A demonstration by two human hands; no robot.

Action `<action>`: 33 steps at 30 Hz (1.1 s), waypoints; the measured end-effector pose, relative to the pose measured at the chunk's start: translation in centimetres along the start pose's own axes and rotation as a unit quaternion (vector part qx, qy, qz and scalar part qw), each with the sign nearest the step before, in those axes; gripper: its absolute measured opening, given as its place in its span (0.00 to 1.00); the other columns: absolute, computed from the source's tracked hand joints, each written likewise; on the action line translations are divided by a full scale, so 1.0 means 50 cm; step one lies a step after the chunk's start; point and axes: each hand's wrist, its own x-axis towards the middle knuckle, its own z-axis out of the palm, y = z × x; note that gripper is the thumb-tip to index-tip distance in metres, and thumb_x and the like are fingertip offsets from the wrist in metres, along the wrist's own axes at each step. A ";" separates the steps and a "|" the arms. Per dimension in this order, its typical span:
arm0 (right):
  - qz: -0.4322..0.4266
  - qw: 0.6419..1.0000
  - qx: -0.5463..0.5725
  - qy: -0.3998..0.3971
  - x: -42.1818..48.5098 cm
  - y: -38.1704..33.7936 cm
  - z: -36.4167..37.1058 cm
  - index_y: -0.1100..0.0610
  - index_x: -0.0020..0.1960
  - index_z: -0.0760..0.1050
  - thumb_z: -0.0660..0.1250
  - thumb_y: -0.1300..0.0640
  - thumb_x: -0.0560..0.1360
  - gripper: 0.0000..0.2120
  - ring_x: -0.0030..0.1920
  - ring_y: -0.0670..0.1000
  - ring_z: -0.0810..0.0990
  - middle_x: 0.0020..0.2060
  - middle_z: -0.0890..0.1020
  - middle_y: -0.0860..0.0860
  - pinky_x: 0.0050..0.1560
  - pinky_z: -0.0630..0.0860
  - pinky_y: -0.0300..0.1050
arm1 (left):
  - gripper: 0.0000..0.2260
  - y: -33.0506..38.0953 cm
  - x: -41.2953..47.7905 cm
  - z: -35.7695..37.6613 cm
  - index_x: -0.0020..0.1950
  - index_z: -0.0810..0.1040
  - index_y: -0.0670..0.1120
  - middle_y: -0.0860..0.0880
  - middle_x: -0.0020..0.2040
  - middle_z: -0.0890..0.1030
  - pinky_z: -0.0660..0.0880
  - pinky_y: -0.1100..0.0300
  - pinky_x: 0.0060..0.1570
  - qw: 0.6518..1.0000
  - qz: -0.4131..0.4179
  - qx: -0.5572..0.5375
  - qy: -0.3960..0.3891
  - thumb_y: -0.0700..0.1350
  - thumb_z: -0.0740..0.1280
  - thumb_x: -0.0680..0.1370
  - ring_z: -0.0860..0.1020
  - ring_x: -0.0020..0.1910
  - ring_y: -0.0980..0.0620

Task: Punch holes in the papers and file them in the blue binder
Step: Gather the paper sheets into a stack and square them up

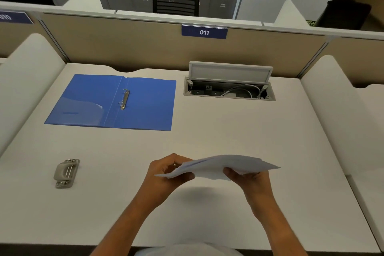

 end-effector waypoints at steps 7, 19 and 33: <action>-0.027 1.000 -0.006 0.013 -0.008 0.013 0.014 0.49 0.56 0.86 0.77 0.71 0.74 0.19 0.51 0.47 0.89 0.49 0.90 0.47 0.50 0.85 0.39 | 0.11 -0.027 0.014 0.021 0.49 0.81 0.56 0.64 0.38 0.85 0.78 0.70 0.44 0.999 -0.020 -0.024 0.022 0.40 0.76 0.78 0.86 0.45 0.61; 0.014 0.996 -0.088 -0.002 -0.003 0.076 0.026 0.45 0.52 0.85 0.78 0.66 0.76 0.16 0.47 0.42 0.88 0.45 0.90 0.41 0.47 0.81 0.34 | 0.12 -0.065 0.012 0.021 0.53 0.87 0.59 0.52 0.49 0.89 0.83 0.55 0.53 0.997 -0.011 -0.064 0.049 0.43 0.79 0.75 0.86 0.52 0.51; 0.013 0.996 -0.088 0.004 0.014 0.087 0.018 0.49 0.51 0.87 0.78 0.66 0.75 0.12 0.50 0.47 0.89 0.46 0.91 0.46 0.49 0.81 0.35 | 0.13 -0.084 0.028 0.015 0.54 0.86 0.57 0.56 0.50 0.88 0.82 0.61 0.52 0.998 -0.003 -0.045 0.043 0.44 0.81 0.73 0.85 0.53 0.53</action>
